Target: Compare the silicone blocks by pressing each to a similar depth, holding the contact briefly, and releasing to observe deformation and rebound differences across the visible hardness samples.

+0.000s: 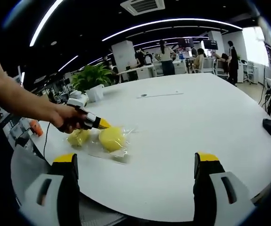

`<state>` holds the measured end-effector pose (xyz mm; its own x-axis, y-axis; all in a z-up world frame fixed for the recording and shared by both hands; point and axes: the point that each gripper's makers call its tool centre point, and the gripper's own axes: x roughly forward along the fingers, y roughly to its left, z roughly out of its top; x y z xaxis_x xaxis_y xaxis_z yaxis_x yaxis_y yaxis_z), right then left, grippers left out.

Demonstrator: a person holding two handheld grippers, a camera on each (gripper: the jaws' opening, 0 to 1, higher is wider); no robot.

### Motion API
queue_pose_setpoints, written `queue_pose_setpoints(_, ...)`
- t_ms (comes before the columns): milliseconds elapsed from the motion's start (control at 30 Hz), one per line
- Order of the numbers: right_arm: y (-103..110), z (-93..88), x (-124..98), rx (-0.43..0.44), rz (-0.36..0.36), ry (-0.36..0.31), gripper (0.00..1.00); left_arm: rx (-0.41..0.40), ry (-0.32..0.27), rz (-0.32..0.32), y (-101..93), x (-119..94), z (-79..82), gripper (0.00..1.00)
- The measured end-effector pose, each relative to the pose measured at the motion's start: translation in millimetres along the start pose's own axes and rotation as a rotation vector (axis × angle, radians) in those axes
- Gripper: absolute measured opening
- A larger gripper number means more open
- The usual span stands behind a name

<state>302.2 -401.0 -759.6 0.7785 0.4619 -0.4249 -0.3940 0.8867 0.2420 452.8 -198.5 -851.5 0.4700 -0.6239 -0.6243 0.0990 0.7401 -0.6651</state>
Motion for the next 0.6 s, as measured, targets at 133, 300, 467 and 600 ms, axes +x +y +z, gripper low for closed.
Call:
queue_pose_setpoints(133,1,-0.5,0,-0.004,0.005,0.001,0.96,-0.027,-0.002,-0.042,-11.9,-7,2.0,0.00)
queue_pose_setpoints(300,3,0.5,1,-0.004,0.009,-0.002,0.96,0.014,-0.025,-0.133,-40.3,-22,8.0,0.00)
queue_pose_setpoints(467,6,4.5,3,-0.008,0.018,-0.008,0.96,0.037,-0.014,-0.143,-42.9,-29,4.0,0.00)
queue_pose_setpoints(600,7,6.3,3,-0.011,0.022,-0.011,0.96,0.117,-0.032,-0.190,-59.0,-35,5.0,0.00)
